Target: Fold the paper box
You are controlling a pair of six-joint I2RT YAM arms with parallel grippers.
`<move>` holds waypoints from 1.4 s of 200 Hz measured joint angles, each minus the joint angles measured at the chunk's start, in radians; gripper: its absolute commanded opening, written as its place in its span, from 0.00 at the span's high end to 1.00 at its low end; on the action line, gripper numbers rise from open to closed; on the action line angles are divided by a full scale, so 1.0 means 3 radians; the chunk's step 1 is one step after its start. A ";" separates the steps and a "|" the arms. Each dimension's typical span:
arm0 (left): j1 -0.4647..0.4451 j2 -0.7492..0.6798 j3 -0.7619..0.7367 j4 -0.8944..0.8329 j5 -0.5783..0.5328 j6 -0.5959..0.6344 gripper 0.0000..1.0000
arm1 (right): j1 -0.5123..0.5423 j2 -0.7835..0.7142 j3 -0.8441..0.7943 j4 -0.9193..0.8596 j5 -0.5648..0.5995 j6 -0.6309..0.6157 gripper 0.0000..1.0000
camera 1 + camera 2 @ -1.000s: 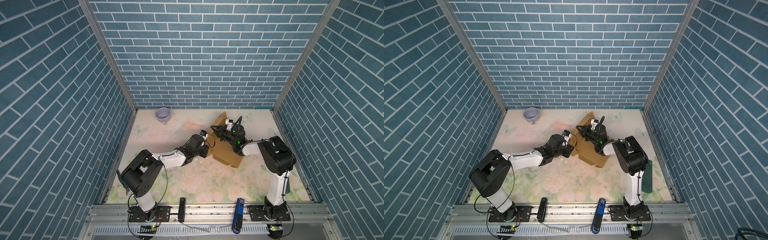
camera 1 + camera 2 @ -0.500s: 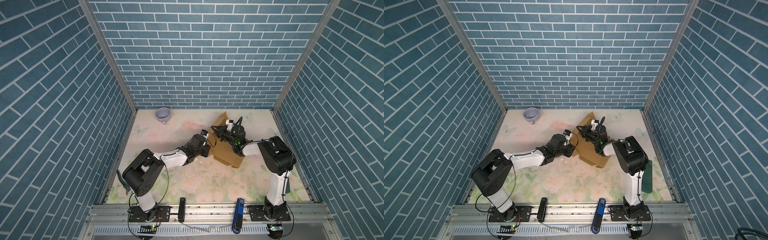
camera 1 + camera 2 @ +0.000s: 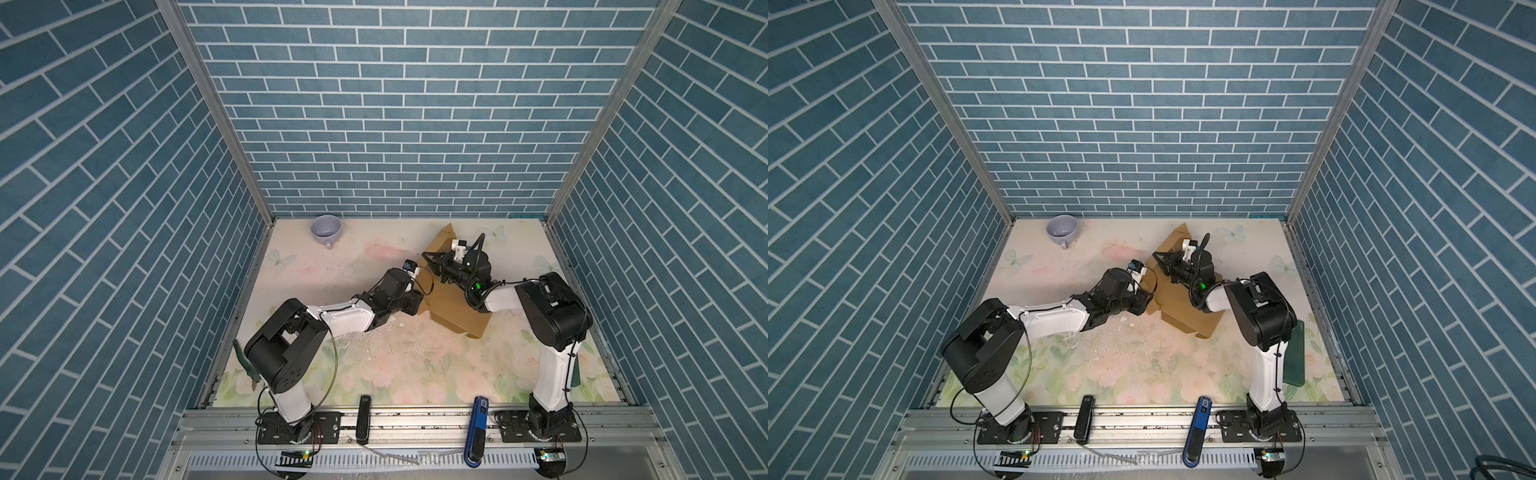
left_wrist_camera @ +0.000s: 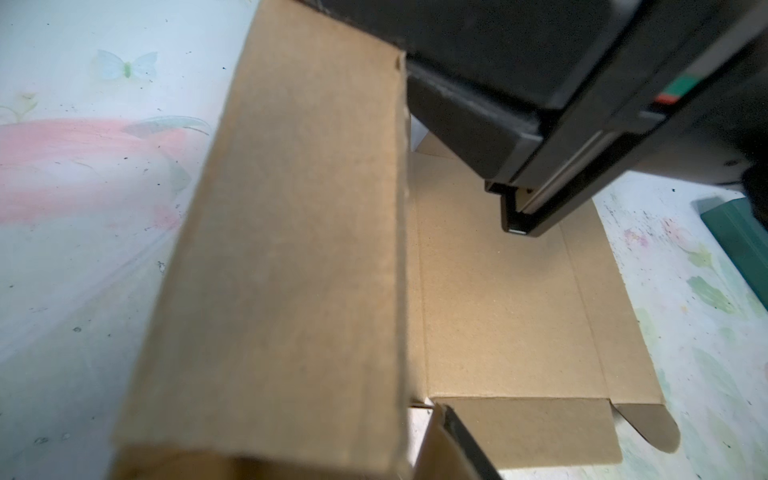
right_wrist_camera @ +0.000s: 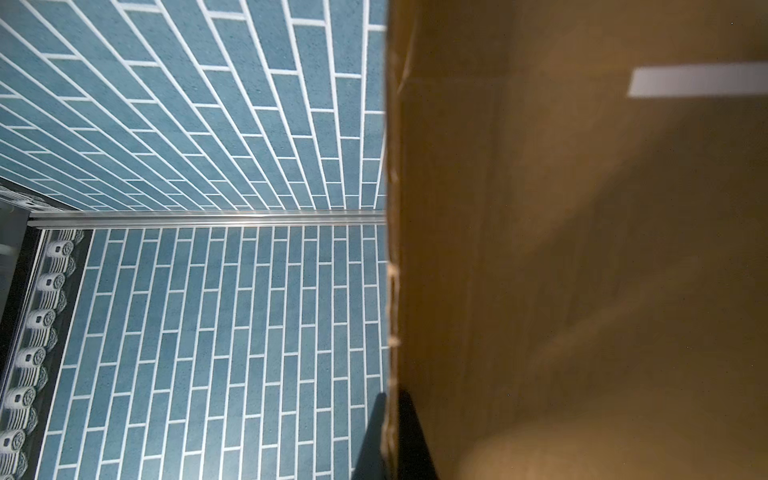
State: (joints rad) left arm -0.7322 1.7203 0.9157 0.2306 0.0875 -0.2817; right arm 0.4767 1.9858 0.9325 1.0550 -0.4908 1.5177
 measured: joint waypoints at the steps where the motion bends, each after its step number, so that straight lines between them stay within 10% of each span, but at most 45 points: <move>1: 0.0000 0.0000 0.0000 0.0000 0.0001 0.0000 0.50 | 0.0000 0.0000 0.0000 -0.0001 0.0000 0.0000 1.00; 280: -0.0320 -0.0006 0.0195 -0.0286 -0.0322 0.0004 0.36 | -0.0139 -0.0061 -0.0422 0.0853 -0.0272 0.0020 1.00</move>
State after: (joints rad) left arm -0.8284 1.7184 0.9741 0.1448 -0.0090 -0.2806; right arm 0.4351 1.9675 0.8059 1.3109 -0.5724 1.5238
